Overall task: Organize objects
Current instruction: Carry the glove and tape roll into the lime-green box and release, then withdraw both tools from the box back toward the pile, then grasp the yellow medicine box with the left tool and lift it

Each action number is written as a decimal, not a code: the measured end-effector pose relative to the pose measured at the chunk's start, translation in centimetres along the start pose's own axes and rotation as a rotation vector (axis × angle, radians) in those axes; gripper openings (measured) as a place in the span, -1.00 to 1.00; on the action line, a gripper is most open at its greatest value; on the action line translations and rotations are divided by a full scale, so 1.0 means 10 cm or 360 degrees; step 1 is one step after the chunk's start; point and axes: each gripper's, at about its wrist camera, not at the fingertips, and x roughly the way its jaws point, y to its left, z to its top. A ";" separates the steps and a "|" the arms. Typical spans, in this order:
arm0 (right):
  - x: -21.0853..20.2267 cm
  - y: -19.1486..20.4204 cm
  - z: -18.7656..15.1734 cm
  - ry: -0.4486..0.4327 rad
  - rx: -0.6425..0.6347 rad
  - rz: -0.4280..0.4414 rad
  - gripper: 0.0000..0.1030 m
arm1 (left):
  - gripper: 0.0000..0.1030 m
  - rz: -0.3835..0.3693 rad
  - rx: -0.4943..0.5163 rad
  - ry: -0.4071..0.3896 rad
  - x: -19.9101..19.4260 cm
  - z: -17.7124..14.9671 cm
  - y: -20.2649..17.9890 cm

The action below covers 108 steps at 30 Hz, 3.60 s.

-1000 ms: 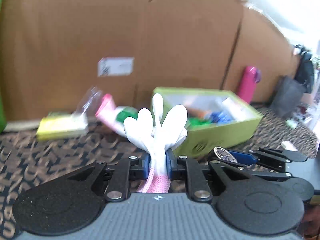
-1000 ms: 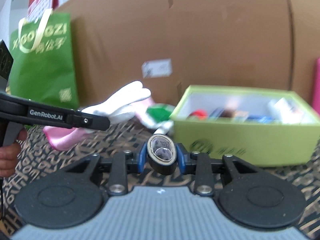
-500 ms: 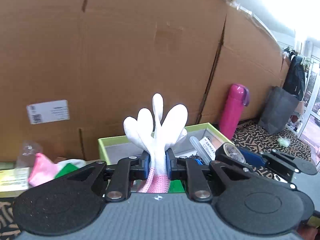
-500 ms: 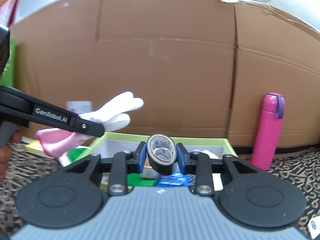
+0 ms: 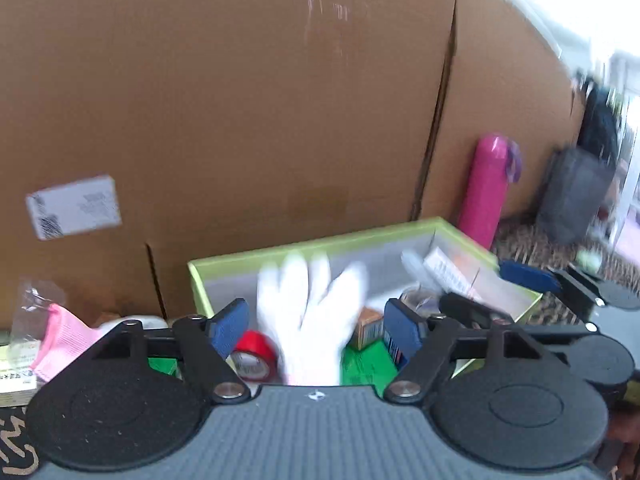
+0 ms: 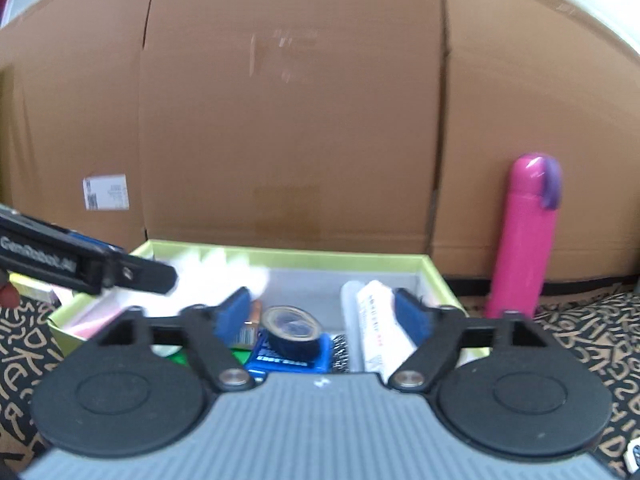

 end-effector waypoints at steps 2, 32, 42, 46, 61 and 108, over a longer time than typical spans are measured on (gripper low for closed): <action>-0.11 -0.01 0.00 -0.0045 0.0016 -0.0019 0.99 | 0.57 0.0006 0.0004 -0.0014 -0.11 0.00 -0.01; -0.36 1.05 -0.30 0.0515 0.0141 0.0301 1.00 | 0.87 0.0348 -0.0566 0.0237 -1.20 -0.99 0.75; -0.36 1.47 -0.32 0.0531 0.0082 0.0515 1.00 | 0.87 0.0479 -0.0728 0.0257 -1.28 -1.18 1.21; -0.34 1.73 -0.31 0.0501 0.0003 0.0643 1.00 | 0.87 0.0536 -0.0731 0.0271 -1.28 -1.15 1.43; 0.18 2.69 -0.21 0.0478 -0.0334 0.0907 0.76 | 0.87 0.0529 -0.0750 0.0178 -0.85 -0.68 2.55; -0.11 1.84 -0.12 0.0423 -0.0138 0.0700 0.70 | 0.72 0.0178 0.0349 0.0414 -0.84 -0.94 1.66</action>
